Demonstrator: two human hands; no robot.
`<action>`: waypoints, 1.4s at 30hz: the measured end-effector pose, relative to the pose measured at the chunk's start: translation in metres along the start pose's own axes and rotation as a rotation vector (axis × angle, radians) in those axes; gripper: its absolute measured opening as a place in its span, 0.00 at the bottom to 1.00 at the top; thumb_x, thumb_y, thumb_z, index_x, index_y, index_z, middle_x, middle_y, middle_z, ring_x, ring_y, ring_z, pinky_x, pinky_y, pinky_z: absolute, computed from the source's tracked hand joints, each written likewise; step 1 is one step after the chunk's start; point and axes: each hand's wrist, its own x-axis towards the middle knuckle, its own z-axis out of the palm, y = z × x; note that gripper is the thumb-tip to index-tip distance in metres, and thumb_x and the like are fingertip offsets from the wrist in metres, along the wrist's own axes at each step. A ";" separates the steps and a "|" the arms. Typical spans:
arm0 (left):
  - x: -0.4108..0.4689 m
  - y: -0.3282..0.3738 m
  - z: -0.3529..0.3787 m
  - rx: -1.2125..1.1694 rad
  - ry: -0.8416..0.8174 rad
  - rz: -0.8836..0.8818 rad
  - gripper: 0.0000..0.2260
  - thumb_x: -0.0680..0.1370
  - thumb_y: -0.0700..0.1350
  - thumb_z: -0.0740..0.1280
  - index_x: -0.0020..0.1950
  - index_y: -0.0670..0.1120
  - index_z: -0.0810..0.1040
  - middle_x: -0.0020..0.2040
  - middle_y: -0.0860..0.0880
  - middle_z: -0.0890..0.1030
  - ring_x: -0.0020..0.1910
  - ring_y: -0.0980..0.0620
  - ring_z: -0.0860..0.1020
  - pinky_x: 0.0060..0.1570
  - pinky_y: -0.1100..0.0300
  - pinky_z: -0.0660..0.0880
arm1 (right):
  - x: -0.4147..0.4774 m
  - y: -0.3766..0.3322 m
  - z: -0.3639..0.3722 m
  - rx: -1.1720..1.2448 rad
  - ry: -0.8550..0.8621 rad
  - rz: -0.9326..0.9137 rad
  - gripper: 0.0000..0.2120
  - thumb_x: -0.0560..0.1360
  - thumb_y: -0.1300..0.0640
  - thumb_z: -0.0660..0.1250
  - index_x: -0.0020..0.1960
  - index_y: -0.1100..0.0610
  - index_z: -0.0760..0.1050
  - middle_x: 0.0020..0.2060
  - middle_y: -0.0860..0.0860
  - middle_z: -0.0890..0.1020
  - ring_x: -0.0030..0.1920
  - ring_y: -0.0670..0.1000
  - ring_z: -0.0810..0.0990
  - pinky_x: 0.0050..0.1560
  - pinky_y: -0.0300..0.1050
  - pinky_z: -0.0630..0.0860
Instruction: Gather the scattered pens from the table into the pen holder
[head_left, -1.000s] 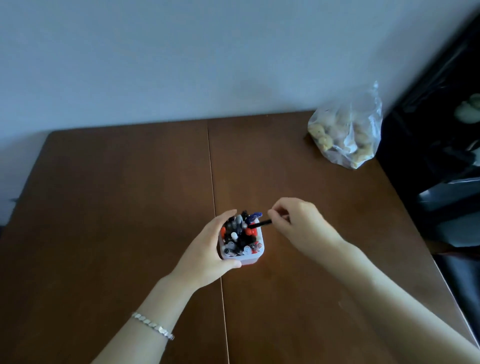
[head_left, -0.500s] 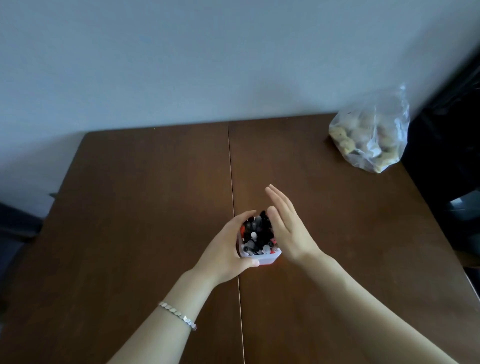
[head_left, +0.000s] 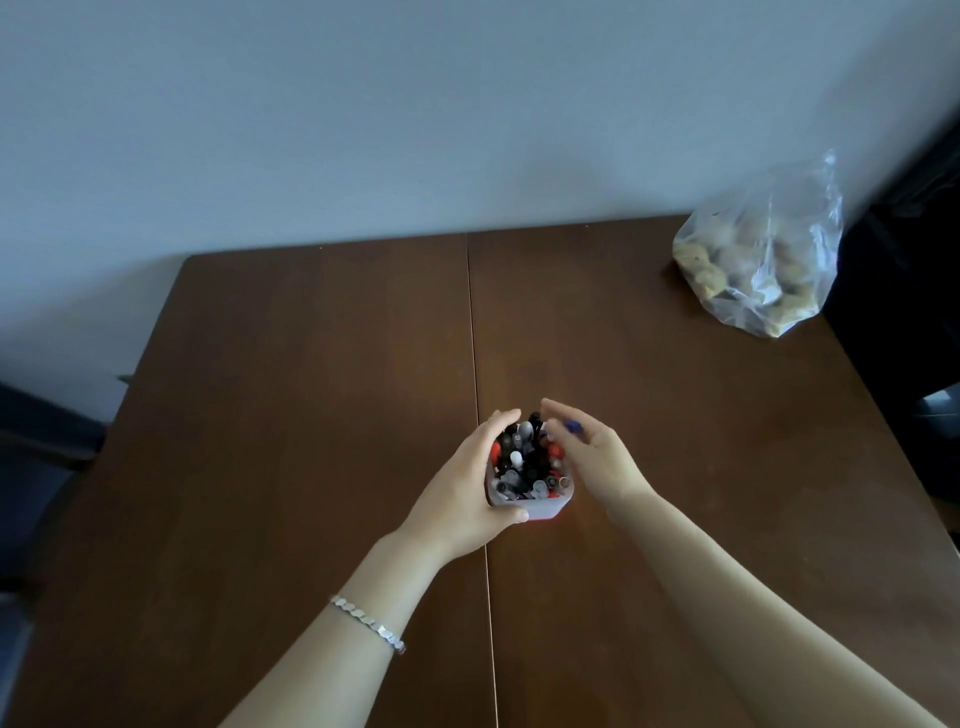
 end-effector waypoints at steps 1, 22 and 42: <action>-0.001 0.001 0.002 -0.016 0.022 -0.010 0.40 0.69 0.40 0.73 0.73 0.59 0.54 0.74 0.56 0.62 0.72 0.58 0.63 0.65 0.67 0.64 | 0.002 0.001 0.002 -0.040 -0.015 0.011 0.15 0.79 0.59 0.59 0.65 0.53 0.71 0.52 0.47 0.78 0.57 0.47 0.76 0.48 0.28 0.71; -0.031 0.005 -0.014 -0.081 0.194 -0.057 0.40 0.63 0.43 0.75 0.70 0.56 0.60 0.68 0.54 0.69 0.66 0.55 0.69 0.66 0.56 0.69 | -0.030 -0.017 -0.016 -0.586 -0.098 -0.053 0.22 0.80 0.50 0.54 0.73 0.54 0.60 0.67 0.53 0.73 0.65 0.53 0.72 0.61 0.41 0.66; -0.056 -0.088 -0.136 -0.066 0.125 -0.175 0.45 0.66 0.31 0.73 0.72 0.59 0.54 0.68 0.51 0.70 0.58 0.53 0.76 0.58 0.59 0.72 | -0.089 0.008 0.003 -0.825 -0.204 0.077 0.15 0.77 0.51 0.59 0.62 0.49 0.73 0.53 0.46 0.77 0.53 0.45 0.75 0.56 0.38 0.70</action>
